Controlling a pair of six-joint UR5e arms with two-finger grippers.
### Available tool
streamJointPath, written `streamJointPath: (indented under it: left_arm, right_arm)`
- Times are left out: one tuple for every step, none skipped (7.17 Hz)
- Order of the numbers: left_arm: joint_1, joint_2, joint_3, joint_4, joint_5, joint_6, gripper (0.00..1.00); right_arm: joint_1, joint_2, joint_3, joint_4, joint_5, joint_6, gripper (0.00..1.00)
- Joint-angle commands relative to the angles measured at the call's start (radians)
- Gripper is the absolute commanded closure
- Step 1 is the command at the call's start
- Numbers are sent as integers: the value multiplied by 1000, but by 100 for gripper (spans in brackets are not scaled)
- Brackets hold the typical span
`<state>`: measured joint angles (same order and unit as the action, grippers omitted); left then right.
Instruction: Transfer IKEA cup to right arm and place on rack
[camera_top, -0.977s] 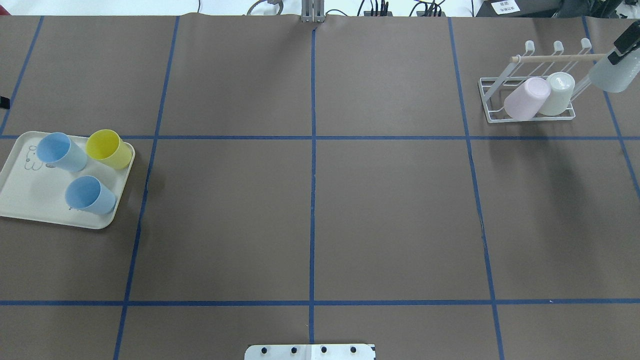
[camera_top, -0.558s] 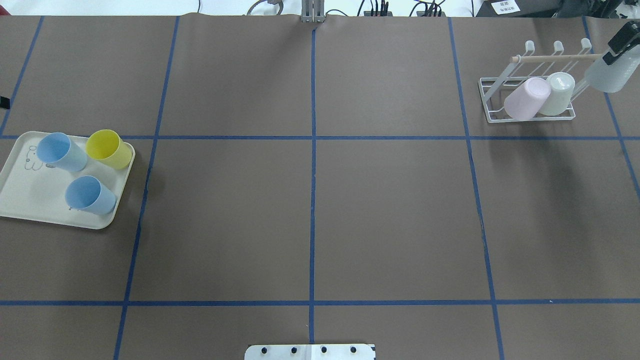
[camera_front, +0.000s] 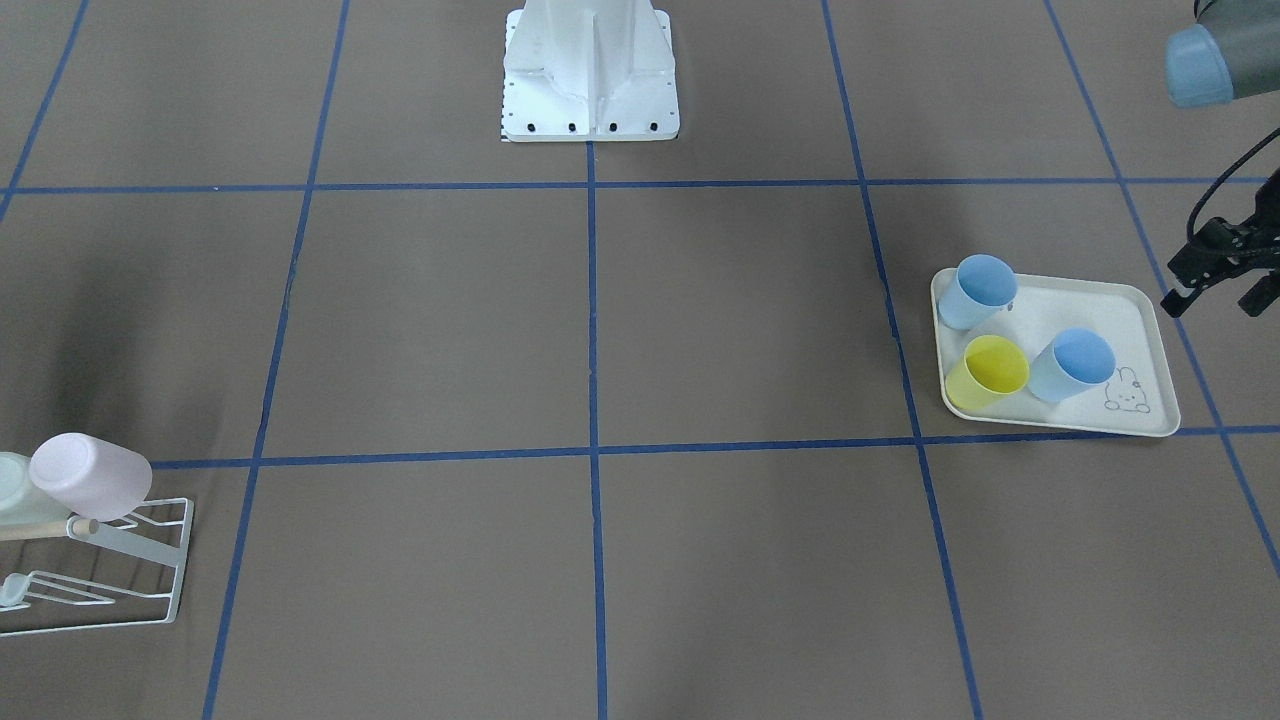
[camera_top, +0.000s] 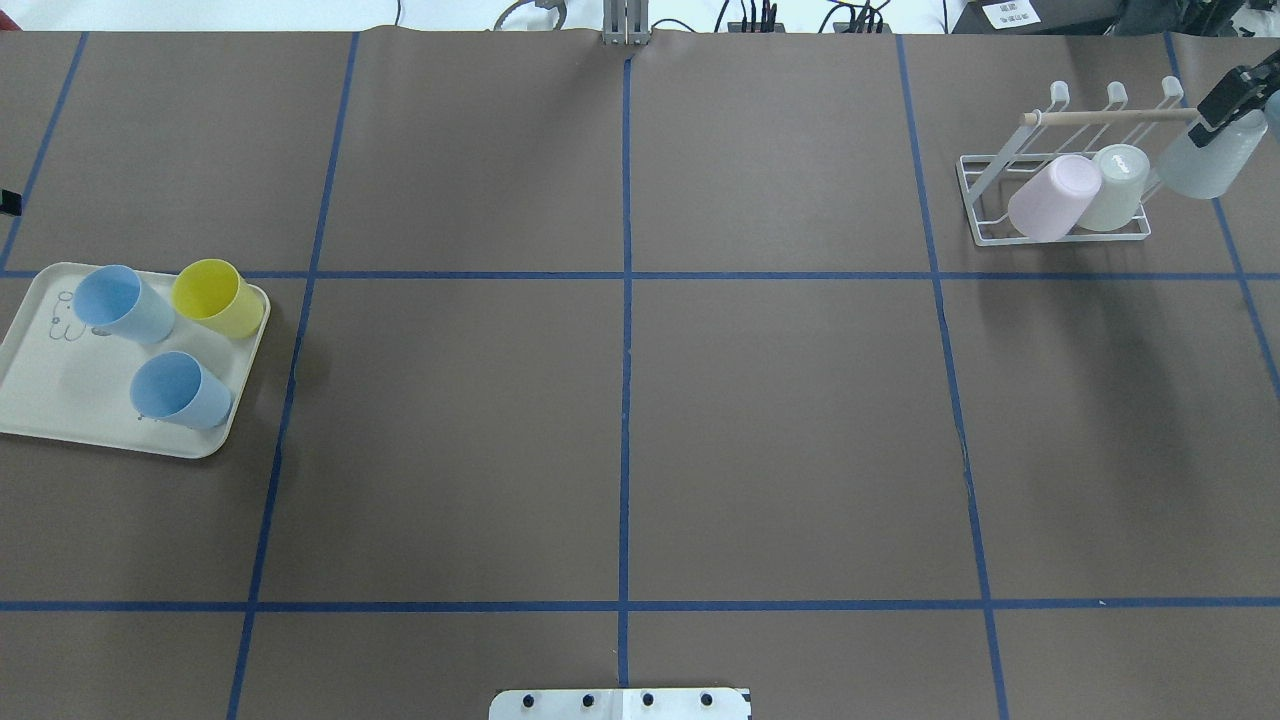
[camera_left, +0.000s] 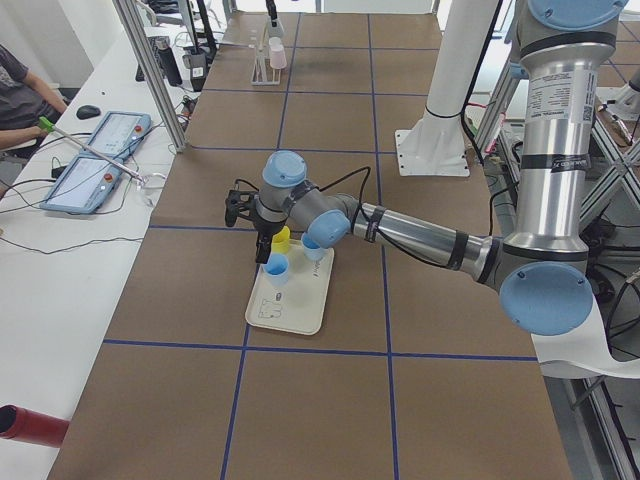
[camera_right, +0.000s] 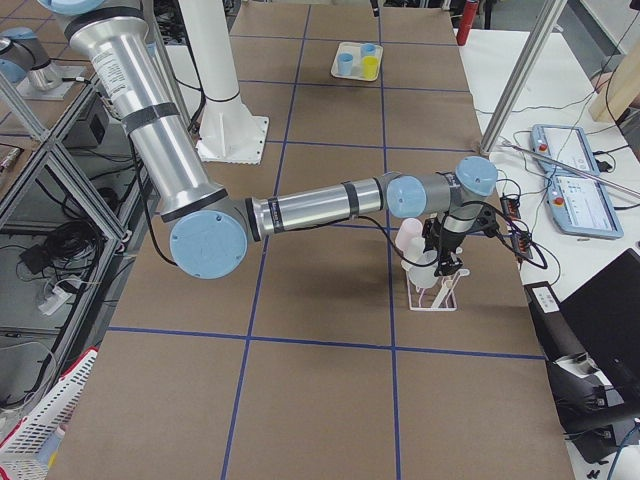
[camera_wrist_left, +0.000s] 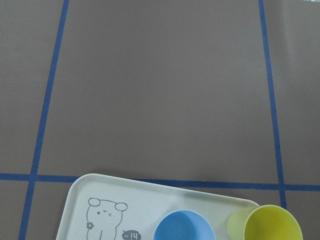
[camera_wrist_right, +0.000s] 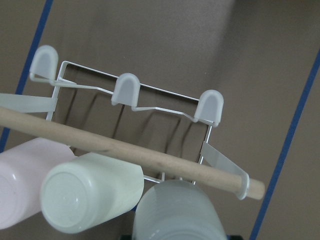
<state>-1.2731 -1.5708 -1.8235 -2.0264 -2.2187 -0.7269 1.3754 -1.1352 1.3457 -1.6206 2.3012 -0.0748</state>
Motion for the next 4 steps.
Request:
streamJointPath:
  left_arm:
    - [1, -2, -2, 0, 1, 0, 0]
    - [0, -3, -2, 0, -1, 0, 0]
    - [0, -3, 0, 0, -1, 0, 0]
    - [1, -3, 9, 0, 1, 3, 0]
  right_arm:
    - [-15, -5, -17, 19, 0, 0, 81]
    - [-18, -8, -17, 19, 0, 0, 62]
    - [-18, -12, -19, 19, 0, -2, 25]
    - [-18, -14, -17, 21, 1, 1, 0]
